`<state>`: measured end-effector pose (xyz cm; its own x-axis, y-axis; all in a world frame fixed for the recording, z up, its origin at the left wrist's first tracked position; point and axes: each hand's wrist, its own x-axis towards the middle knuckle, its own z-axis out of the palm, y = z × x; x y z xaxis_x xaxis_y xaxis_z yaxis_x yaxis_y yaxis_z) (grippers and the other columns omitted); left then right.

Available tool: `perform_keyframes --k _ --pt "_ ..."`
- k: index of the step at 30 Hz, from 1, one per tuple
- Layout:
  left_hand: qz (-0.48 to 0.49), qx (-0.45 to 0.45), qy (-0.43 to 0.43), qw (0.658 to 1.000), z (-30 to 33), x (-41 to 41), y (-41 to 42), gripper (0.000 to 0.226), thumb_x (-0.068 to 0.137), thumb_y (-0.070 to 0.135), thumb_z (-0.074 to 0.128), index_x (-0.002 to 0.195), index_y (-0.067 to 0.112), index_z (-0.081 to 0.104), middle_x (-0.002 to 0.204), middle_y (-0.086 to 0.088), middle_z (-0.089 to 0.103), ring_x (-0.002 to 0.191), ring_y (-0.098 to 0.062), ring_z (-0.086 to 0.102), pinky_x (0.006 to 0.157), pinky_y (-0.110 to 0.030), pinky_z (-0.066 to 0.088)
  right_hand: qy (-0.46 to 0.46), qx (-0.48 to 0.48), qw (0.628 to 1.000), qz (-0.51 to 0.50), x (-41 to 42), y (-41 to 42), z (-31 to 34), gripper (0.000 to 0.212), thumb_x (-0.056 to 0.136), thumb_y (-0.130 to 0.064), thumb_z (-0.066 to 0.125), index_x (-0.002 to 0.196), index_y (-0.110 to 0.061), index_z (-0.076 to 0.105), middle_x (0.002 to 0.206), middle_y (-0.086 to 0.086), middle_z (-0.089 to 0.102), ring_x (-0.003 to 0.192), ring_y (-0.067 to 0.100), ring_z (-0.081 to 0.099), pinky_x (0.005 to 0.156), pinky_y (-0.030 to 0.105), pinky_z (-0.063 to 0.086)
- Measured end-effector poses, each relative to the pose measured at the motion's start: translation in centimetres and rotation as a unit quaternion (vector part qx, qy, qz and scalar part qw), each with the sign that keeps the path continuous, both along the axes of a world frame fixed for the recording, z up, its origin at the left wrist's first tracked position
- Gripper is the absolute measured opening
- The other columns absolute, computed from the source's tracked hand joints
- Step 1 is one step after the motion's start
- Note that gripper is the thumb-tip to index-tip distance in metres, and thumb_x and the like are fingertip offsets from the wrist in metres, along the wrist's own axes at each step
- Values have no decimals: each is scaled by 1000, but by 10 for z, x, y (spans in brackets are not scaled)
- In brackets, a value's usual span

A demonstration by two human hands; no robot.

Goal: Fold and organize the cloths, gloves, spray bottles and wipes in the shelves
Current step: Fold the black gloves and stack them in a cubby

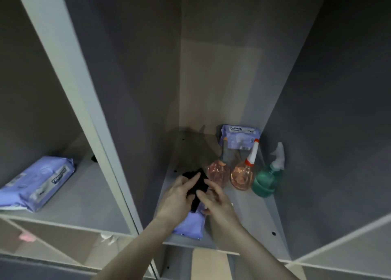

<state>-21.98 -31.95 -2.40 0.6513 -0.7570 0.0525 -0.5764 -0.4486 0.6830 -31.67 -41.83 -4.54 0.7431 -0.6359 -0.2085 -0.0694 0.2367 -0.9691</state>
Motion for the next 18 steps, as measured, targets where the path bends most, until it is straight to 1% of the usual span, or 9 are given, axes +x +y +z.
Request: perform_keyframes --k 3,5,6,9,11,13,15,17,18 --pt "-56 28 127 990 -17 -1 3 91 88 18 62 143 47 -4 144 4 48 126 -20 51 99 -29 43 96 -19 995 -3 4 -1 -10 46 83 -6 70 117 -30 50 115 5 64 99 21 65 73 36 54" --pt "-52 26 150 987 -24 4 5 97 85 20 66 144 45 -6 143 3 49 126 -19 51 100 -29 44 112 9 993 -27 5 -1 -12 50 83 1 67 119 -27 46 104 7 64 83 19 66 61 33 53" --pt "-61 40 125 989 -28 7 6 97 84 20 67 147 41 -4 143 1 49 126 -19 51 100 -26 42 113 11 993 -45 5 -2 -12 48 82 6 62 117 -22 47 95 7 63 75 18 64 57 30 51" --pt "-73 124 -54 988 -38 7 8 89 84 24 66 153 23 9 143 -3 47 128 -22 47 97 -24 34 108 29 991 -78 0 -3 -15 30 84 14 49 101 -10 55 86 13 59 68 23 58 50 27 48" --pt "-75 129 -150 977 -43 6 12 86 75 28 75 148 19 33 136 -2 54 125 -22 52 95 -30 39 103 60 990 -79 -6 -4 -16 24 87 13 45 91 -9 54 86 15 58 69 25 57 47 25 49" --pt "-84 127 -215 965 -50 8 14 83 45 29 88 123 28 59 104 4 69 94 -22 68 70 -27 49 93 108 982 -121 -15 -12 -13 24 90 11 43 87 -11 53 85 14 57 70 24 56 47 25 50" --pt "-80 61 -209 973 -58 10 19 59 45 18 79 98 35 56 82 6 65 71 -22 66 52 -24 42 85 129 974 -165 -30 -22 -9 25 92 7 43 86 -14 54 83 12 58 69 21 56 55 27 49" --pt "-48 -26 -173 983 -57 8 18 40 60 11 65 94 30 60 82 1 65 73 -19 61 52 -26 44 76 122 971 -188 -50 -28 -7 26 93 6 42 86 -14 58 87 12 61 75 22 58 65 30 47" --pt "-29 -62 -154 986 -54 3 14 34 66 11 63 96 28 64 86 1 67 78 -14 58 58 -22 44 70 126 970 -195 -60 -29 -6 26 93 5 41 87 -12 59 90 13 63 79 24 59 69 32 48"
